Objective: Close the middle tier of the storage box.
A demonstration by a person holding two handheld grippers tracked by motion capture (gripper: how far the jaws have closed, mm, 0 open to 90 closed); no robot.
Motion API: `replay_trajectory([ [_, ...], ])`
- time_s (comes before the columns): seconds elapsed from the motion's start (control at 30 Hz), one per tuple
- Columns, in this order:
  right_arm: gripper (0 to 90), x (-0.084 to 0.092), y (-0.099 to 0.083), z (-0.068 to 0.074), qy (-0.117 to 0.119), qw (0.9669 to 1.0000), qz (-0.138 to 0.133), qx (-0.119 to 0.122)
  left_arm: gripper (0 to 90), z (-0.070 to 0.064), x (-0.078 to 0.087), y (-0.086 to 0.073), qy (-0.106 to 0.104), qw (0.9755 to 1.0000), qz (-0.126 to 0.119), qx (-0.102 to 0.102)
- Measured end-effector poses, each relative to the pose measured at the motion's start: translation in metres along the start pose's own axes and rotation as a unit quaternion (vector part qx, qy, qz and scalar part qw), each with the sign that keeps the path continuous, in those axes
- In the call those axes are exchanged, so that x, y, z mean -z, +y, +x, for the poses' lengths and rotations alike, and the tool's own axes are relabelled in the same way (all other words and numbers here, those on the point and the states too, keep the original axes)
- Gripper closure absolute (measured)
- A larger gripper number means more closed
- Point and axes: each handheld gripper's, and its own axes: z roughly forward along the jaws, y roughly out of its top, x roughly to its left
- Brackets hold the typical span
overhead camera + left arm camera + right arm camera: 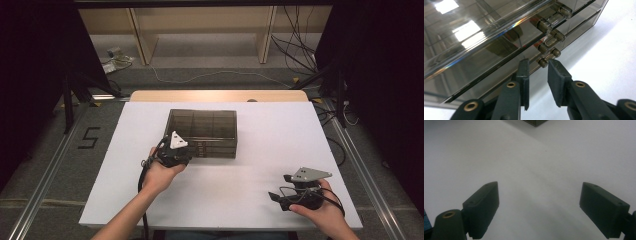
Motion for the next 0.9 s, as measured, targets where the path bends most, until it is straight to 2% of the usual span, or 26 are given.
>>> replay_trajectory([
  [0.13,16.7,0.000,0.000,0.000,0.001,1.0000,0.000,0.001,63.4,-0.001,0.003,-0.001,0.003,1.0000,0.000,0.001],
  [0.4,16.7,0.000,0.000,0.000,0.001,1.0000,0.000,0.000,51.6,-0.009,0.008,-0.001,0.015,0.9998,-0.004,-0.015],
  [0.73,16.7,-0.001,0.000,0.000,0.002,1.0000,0.000,0.000,42.1,-0.016,0.012,-0.003,0.009,0.9997,-0.004,-0.022],
  [0.9,16.7,-0.001,0.000,0.000,0.002,1.0000,0.002,-0.001,38.9,-0.016,0.015,-0.006,0.000,0.9998,-0.011,-0.018],
])
